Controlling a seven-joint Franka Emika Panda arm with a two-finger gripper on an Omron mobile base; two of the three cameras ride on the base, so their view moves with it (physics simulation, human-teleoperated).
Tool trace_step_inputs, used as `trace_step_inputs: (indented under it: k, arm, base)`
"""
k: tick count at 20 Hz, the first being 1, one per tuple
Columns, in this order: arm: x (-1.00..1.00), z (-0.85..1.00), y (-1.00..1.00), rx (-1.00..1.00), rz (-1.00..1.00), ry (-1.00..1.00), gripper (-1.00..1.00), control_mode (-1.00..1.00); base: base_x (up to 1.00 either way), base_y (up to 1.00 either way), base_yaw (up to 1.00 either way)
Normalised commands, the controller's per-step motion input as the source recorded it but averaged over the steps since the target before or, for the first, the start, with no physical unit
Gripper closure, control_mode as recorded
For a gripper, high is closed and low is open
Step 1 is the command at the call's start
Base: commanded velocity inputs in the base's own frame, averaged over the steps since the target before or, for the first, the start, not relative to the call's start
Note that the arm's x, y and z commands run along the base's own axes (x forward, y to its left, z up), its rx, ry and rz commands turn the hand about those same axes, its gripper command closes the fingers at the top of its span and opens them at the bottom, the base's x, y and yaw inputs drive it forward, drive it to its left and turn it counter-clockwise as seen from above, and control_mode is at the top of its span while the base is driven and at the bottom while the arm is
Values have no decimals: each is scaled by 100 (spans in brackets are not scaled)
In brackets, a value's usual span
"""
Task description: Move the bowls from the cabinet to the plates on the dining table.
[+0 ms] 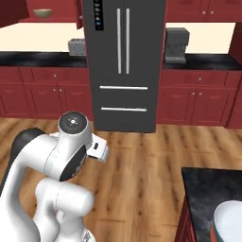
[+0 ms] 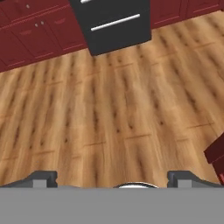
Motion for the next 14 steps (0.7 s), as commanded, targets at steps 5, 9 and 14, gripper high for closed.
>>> trace_step_inputs:
  k: [5,9,14]
  arm:
    - [0,0,0,0,0,0,-100,100]
    - [0,0,0,0,0,0,-100,100]
    - [0,0,0,0,0,0,-100,100]
  base:
    - [-3,1,12]
    - [-3,37,0]
    - [-5,70,0]
